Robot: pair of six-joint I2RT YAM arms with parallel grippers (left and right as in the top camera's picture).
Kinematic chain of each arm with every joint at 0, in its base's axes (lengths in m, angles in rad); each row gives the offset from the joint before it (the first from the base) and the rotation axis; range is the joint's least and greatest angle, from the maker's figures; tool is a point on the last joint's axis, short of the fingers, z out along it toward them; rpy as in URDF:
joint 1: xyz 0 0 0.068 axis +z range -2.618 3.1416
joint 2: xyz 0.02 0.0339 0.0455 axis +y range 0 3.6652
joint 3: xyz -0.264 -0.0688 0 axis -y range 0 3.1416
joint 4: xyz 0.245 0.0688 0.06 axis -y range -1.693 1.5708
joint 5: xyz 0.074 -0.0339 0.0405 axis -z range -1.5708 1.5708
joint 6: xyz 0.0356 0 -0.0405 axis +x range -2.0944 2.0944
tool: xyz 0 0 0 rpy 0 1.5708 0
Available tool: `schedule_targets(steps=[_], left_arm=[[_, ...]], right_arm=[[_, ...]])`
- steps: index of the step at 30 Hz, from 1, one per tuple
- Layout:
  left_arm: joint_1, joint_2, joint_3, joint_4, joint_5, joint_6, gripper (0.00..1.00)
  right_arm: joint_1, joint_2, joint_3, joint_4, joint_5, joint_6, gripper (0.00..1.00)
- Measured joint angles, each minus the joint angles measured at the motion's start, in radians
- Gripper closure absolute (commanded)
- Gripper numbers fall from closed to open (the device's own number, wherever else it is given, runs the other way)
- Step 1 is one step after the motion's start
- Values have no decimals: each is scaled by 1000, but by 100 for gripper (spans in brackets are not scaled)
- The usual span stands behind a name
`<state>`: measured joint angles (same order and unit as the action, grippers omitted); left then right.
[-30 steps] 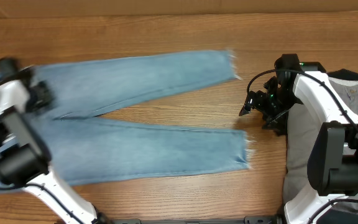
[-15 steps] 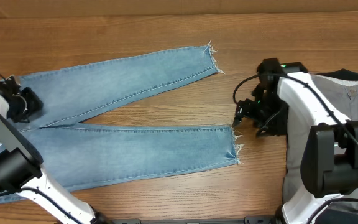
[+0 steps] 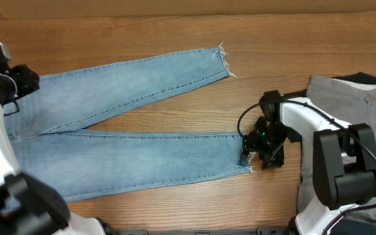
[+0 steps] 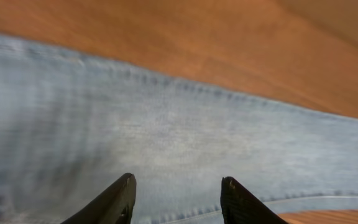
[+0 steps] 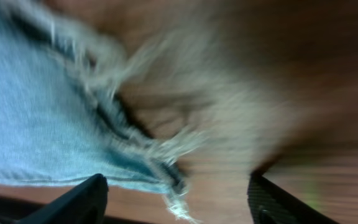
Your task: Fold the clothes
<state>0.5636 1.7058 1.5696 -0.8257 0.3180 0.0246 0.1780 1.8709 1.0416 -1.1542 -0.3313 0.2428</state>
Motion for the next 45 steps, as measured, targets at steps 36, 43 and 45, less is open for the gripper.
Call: schedule_targets(steps=[36,43,45], left_arm=[[117,-131,10,-277,-254,-176,48],[117,-131,10,-278,-264,-176,45],[117,-131,10,-277,-266,-176,44]], right_arm=[[-27,-51,-72,124,-58,138,60],[-27,-71,-124,198,-129,114,79],[-27,-69,-132,211,-162,79,79]])
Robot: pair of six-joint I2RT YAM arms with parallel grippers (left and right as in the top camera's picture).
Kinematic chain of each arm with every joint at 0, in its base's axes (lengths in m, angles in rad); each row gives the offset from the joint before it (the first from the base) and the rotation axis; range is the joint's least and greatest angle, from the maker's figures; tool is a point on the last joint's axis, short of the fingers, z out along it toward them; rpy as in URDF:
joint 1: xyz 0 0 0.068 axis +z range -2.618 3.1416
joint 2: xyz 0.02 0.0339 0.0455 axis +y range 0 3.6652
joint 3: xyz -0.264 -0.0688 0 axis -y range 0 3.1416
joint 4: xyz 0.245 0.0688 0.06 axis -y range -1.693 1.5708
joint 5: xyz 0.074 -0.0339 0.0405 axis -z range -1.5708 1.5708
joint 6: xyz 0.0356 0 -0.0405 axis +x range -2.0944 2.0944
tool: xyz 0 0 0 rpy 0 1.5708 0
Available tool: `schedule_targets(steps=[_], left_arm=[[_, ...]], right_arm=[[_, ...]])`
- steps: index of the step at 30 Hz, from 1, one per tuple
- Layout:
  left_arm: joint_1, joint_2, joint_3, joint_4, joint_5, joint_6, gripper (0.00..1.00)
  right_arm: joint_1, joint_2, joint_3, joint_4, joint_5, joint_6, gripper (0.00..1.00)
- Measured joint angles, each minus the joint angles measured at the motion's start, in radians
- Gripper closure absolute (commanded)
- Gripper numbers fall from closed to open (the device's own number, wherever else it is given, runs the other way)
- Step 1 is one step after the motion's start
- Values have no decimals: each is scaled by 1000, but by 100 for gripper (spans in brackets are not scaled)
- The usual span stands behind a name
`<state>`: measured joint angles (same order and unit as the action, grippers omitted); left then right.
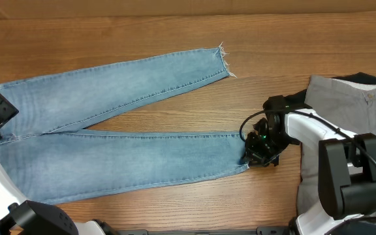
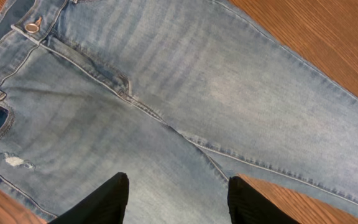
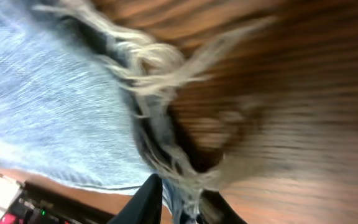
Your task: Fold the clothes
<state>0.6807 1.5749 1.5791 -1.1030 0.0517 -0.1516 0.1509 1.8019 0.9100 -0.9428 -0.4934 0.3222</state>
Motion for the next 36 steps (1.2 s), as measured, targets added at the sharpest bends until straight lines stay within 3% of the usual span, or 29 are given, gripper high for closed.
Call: schedule_targets(steps=[3,4,13,18,22,27,36], left_arm=[[0,0,0,0,-1,0,43],[0,0,0,0,-2,0,42],[0,0,0,-5,-17,0,37],[1,0,0,-39,-24,-7,30],[29,0,0,-90,-24,-36,30],[122,0,-42,-114,-23,-79,31],[411,6,-351,-21,-17,-143,34]], right_arm=[[0,6,-3,2,-23,-31,89],[0,8,-5,4,-25,-36,96],[-55,29,26,-23,-21,-64,96],[-245,41,207,-129,37,-53,96],[-376,41,375,-195,59,-65,96],[-418,41,494,-238,79,-107,96],[-409,41,505,-247,83,-124,96]])
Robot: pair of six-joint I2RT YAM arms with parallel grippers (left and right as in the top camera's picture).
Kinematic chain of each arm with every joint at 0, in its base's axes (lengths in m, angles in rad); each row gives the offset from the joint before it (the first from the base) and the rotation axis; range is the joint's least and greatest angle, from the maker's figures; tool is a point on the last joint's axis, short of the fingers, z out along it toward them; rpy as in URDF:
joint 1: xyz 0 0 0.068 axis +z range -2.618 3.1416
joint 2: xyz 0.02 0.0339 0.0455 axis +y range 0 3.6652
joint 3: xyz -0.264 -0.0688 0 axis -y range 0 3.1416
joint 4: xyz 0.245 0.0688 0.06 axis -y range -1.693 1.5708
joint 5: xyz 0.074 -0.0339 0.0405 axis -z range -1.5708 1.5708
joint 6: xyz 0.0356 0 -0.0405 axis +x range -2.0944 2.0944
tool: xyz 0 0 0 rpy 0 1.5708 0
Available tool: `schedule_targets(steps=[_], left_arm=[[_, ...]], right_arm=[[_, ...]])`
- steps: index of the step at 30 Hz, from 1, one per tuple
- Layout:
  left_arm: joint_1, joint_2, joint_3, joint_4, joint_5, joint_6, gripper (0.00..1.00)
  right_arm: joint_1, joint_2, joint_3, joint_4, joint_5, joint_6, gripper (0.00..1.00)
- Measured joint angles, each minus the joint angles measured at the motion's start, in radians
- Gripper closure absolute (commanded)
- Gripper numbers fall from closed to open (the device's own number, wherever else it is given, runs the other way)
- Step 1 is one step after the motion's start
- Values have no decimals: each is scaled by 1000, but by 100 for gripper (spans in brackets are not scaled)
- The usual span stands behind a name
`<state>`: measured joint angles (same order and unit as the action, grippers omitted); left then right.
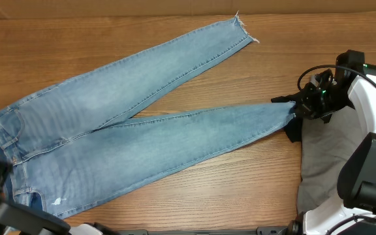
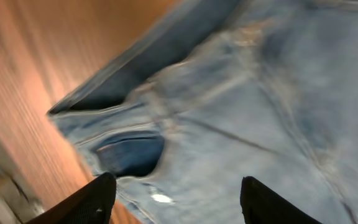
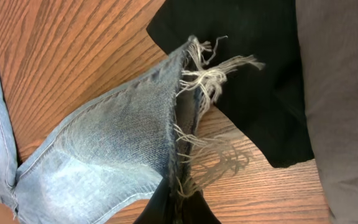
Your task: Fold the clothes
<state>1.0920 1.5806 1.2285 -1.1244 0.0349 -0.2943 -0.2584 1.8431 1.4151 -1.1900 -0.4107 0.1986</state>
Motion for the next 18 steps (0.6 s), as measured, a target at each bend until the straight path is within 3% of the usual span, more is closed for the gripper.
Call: schedule_targets(steps=[8,14,18], left_arm=[[230,2,-199,103,52,-21,49],[245,2,-265,179,47,-21,51],[245,2,-314,243,28,-29,58]], right_arm=[[0,0,0,1,0,-2,96],[0,0,0,3,0,-3,96],[0,0,0,2,3,-5,96]])
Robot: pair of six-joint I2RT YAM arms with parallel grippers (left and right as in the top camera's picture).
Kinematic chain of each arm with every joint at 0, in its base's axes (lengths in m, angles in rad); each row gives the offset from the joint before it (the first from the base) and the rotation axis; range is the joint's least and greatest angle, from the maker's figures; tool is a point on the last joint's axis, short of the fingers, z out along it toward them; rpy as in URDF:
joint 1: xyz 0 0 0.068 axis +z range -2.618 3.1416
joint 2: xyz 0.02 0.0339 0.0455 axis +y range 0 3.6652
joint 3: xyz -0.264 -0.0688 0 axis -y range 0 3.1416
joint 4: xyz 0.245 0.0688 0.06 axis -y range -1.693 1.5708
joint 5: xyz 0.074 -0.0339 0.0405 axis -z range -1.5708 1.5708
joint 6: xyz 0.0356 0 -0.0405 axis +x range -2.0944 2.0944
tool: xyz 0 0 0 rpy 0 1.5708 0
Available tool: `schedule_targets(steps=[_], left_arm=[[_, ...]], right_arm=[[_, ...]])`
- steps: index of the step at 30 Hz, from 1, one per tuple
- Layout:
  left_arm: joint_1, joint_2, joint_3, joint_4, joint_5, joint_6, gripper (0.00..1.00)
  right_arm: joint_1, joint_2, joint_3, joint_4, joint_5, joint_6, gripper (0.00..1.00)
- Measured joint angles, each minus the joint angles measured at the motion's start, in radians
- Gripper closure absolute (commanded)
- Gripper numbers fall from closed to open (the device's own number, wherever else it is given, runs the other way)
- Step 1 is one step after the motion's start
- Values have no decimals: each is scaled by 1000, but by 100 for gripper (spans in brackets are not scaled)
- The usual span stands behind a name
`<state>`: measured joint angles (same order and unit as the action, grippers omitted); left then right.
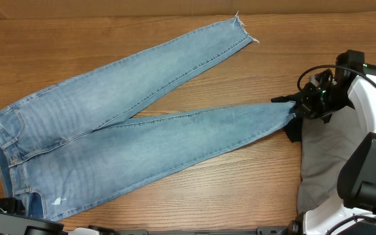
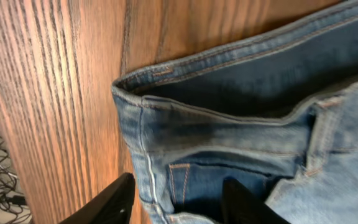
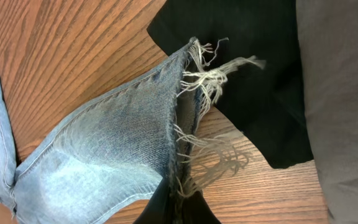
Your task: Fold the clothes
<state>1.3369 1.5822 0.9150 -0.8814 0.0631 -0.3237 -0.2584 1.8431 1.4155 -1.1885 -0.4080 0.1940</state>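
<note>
Light blue jeans [image 1: 109, 137] lie flat on the wooden table [image 1: 175, 215], waist at the lower left, legs spreading toward the upper right and right. My right gripper [image 1: 303, 104] is shut on the frayed hem [image 3: 188, 93] of the lower leg, its fingers [image 3: 166, 208] pinching the cloth edge. My left gripper [image 2: 178, 208] stands open over the waistband corner [image 2: 160, 124], one finger on each side of the denim, close to the table edge. In the overhead view only a dark bit of the left arm shows at the bottom left.
A grey garment [image 1: 351, 150] lies at the right with a black cloth [image 3: 253, 62] under its near edge, just beside the held hem. Cables hang past the table edge on the left.
My left gripper has moved from above the jeans' pocket area to the waistband corner at the table's edge, still open. The jeans and my right gripper have not moved.
The jeans first lay further left, waist off view, with my right gripper open at the lower leg's hem. It then shut on that hem. Later the jeans lay shifted right, waist in view, hem beside the grey garment. My left gripper stayed open, moving from leg to waistband.
</note>
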Motion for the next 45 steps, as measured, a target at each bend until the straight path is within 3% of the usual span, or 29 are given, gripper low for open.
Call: schedule_targets(steps=[5,16,19,26,34,45], left_arm=[[0,0,-37,18,-17,-11,59],[0,23,-39,82,-101,-52,47],[0,82,-35,100,-102,-64,48],[-2,109,-9,95,-71,-67,95],[1,113,1,85,-48,-63,96],[6,165,181,-159,10,-36,96]], right_arm=[[0,0,0,-2,1,-1,96],[0,0,0,-9,5,-1,96],[0,0,0,-8,5,-1,96],[0,0,0,-12,5,5,96],[0,0,5,-21,18,13,96],[8,-43,246,-224,91,66,96]])
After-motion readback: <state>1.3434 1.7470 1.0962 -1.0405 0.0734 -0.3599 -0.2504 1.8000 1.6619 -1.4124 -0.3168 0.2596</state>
